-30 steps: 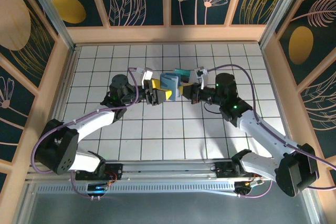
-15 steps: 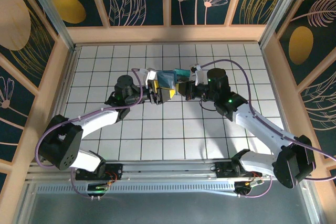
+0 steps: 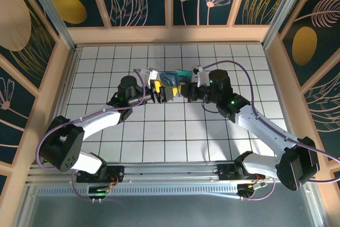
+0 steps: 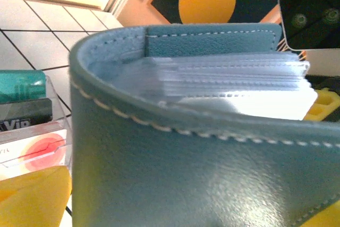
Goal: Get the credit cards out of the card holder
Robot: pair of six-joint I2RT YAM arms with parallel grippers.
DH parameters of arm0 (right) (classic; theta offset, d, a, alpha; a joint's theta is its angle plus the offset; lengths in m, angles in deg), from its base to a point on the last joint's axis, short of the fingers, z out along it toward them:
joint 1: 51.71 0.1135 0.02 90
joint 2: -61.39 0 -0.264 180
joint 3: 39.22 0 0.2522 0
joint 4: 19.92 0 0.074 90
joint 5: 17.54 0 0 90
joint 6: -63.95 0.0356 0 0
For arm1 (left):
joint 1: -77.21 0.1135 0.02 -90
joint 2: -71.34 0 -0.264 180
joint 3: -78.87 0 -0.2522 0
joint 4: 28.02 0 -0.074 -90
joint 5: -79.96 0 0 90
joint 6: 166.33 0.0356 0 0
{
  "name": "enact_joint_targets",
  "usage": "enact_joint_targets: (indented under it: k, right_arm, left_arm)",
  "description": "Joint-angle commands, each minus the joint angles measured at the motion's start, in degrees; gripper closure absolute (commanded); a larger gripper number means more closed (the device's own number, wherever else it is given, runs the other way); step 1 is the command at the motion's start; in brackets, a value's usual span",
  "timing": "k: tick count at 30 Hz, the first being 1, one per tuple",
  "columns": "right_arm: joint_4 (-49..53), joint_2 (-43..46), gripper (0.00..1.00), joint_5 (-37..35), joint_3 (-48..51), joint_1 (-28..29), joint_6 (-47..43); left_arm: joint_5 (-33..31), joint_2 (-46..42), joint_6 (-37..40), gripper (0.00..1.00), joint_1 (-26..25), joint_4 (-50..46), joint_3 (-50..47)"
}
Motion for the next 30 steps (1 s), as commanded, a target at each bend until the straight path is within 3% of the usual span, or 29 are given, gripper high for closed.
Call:
enact_joint_targets:
  k: [1,10,17,30]
  right_arm:
    - [-2.2,2.1,1.0,-0.8,-0.6,0.7,0.6]
    - [-2.6,2.5,1.0,-1.5,0.0,0.8,0.6]
    - [-3.0,2.3,1.0,-1.0,-0.1,0.8,0.7]
    - [-3.0,2.1,1.0,-1.1,-0.1,0.8,0.5]
  left_arm:
    - [-1.9,-1.2,1.2,0.07,-0.1,-1.8,1.8]
    - [-0.6,-1.8,1.2,0.3,-0.1,-1.0,1.7]
    - [0.0,-2.5,1.2,0.4,-0.1,-0.4,1.5]
    - [0.7,-3.9,2.2,0.39,-0.2,-1.0,1.7]
